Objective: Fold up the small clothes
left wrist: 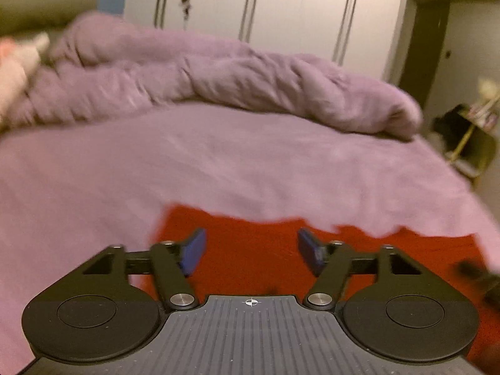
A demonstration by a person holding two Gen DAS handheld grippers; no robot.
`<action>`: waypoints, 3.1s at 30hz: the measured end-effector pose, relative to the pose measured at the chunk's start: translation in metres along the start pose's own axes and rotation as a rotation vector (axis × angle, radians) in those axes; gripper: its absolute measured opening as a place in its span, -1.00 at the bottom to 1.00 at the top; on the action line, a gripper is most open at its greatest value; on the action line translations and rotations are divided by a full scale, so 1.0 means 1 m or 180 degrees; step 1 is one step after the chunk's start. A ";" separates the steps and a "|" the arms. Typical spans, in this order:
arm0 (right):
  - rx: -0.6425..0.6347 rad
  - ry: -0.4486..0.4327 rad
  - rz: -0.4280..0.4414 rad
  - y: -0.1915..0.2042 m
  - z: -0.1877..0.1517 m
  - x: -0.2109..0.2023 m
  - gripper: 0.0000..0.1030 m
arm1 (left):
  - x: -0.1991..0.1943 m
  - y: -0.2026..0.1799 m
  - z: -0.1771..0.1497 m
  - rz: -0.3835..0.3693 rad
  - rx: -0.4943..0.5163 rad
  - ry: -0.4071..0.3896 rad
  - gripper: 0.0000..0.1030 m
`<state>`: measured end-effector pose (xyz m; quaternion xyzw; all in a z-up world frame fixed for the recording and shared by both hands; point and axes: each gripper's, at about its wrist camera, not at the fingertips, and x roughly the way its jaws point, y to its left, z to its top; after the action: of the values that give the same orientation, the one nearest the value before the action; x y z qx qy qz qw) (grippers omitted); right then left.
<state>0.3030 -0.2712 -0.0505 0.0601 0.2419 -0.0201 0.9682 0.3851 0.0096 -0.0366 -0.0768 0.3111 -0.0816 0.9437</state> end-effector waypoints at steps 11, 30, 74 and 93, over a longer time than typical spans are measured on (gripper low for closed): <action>0.0019 0.0085 -0.0461 -0.051 -0.038 0.025 -0.77 | 0.047 -0.001 -0.036 0.0369 0.0171 0.0159 0.56; -0.0354 0.0574 -0.0405 -0.018 0.012 0.085 -0.43 | 0.094 -0.017 -0.002 0.0568 0.0254 0.0202 0.69; 0.0073 0.0477 -0.0313 0.002 -0.068 -0.107 -0.55 | -0.045 0.107 -0.069 -0.0295 -0.0699 0.0858 -0.46; -0.0139 0.0530 -0.0359 0.058 -0.070 -0.064 -0.62 | -0.059 0.135 -0.084 -0.0694 -0.1109 0.1019 0.04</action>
<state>0.2178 -0.2044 -0.0758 0.0267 0.3249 -0.0642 0.9432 0.3022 0.1449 -0.0953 -0.2574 0.4558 -0.1391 0.8406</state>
